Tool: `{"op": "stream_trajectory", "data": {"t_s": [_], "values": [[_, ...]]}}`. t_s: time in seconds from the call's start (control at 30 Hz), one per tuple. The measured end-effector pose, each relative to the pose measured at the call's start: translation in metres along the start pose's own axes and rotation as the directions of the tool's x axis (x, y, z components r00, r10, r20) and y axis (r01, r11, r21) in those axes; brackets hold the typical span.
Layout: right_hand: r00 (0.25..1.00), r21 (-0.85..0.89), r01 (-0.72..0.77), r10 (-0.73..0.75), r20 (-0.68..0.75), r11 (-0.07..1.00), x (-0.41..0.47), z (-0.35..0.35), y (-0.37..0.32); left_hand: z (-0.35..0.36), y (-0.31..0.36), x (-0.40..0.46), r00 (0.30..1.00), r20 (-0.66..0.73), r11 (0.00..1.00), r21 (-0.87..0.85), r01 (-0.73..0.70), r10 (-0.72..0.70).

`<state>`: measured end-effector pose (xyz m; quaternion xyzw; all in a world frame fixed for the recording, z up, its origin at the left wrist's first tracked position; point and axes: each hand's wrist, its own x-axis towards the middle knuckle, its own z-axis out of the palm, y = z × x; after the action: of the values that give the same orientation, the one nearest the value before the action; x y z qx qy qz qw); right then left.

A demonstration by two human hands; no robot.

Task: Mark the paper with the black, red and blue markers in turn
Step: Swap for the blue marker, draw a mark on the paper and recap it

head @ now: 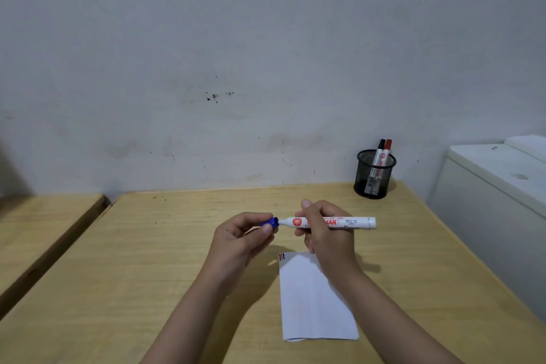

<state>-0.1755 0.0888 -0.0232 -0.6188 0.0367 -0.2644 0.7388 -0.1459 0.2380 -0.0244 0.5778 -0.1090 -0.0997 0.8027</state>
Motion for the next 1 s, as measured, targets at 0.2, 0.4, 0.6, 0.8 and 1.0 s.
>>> {"op": "stream_trajectory", "data": {"t_s": [0.2, 0.4, 0.6, 0.8, 1.0], "values": [[0.997, -0.051, 0.026, -0.022, 0.075, 0.998, -0.008, -0.001, -0.013, 0.008, 0.009, -0.014, 0.994, 0.092, 0.993, 0.097, -0.074, 0.065], [0.999, 0.091, 0.035, -0.038, 0.026, 0.995, -0.017, 0.006, -0.032, 0.017, 0.027, -0.023, 0.962, 0.119, 0.956, 0.136, -0.261, 0.246], [0.994, 0.091, -0.021, 0.011, 0.112, 0.996, -0.014, 0.001, -0.041, 0.023, 0.031, -0.021, 0.942, 0.113, 0.919, 0.211, -0.334, 0.316], [0.922, -0.026, -0.358, 0.358, 0.148, 0.933, -0.016, -0.018, -0.036, 0.020, 0.024, -0.007, 0.929, -0.064, 0.869, 0.383, -0.315, 0.365], [0.899, -0.559, 0.438, -0.353, 0.260, 0.704, -0.003, -0.051, -0.037, 0.042, 0.019, 0.005, 0.933, 0.029, 0.813, 0.481, -0.329, 0.360]]}}
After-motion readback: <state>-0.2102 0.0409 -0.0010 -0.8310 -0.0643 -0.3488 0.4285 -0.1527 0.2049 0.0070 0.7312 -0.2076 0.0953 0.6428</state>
